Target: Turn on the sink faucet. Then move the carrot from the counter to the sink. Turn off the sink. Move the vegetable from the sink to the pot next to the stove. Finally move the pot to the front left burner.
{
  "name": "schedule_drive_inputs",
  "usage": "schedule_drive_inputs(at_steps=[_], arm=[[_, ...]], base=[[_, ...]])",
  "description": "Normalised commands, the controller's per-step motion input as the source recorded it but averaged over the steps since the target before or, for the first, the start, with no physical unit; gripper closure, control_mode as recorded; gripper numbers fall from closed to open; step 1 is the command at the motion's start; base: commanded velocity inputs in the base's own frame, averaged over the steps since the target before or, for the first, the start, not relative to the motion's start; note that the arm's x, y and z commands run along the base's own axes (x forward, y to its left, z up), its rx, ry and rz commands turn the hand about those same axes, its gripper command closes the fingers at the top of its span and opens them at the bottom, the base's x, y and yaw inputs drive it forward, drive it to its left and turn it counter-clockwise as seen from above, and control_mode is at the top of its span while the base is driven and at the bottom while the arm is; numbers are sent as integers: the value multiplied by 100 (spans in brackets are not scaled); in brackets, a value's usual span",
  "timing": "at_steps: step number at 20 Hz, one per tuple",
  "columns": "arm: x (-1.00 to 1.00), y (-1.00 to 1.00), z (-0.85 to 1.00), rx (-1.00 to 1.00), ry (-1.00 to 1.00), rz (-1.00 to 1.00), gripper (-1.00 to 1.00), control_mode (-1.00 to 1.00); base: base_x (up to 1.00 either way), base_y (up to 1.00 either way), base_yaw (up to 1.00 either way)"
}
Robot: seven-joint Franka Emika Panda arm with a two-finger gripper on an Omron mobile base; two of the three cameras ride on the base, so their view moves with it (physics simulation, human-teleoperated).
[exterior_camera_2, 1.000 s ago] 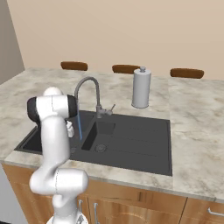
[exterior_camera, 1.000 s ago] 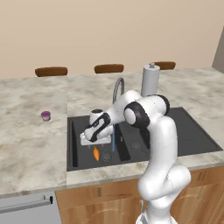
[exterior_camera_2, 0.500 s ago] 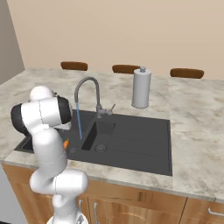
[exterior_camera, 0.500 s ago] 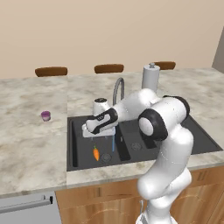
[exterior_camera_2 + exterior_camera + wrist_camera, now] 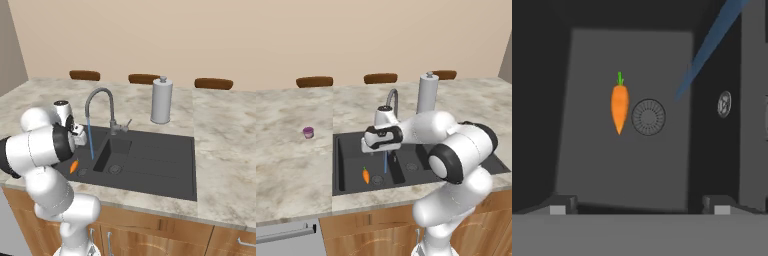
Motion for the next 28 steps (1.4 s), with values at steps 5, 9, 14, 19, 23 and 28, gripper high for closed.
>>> schedule_drive_inputs(at_steps=[5,9,14,19,23,28], arm=[[-28,-56,31,0,-8,7,-100,-100],[-8,-65,38,1,-9,8,-100,-100],[0,-75,28,5,-6,10,-100,-100],[0,-81,19,9,-5,7,-100,-100],[0,-63,25,12,-5,-4,-100,-100],[1,-37,17,15,-3,-20,-100,-100]], base=[[0,0,0],[0,0,0],[0,0,0],[0,0,0],[0,0,0],[0,0,0]])
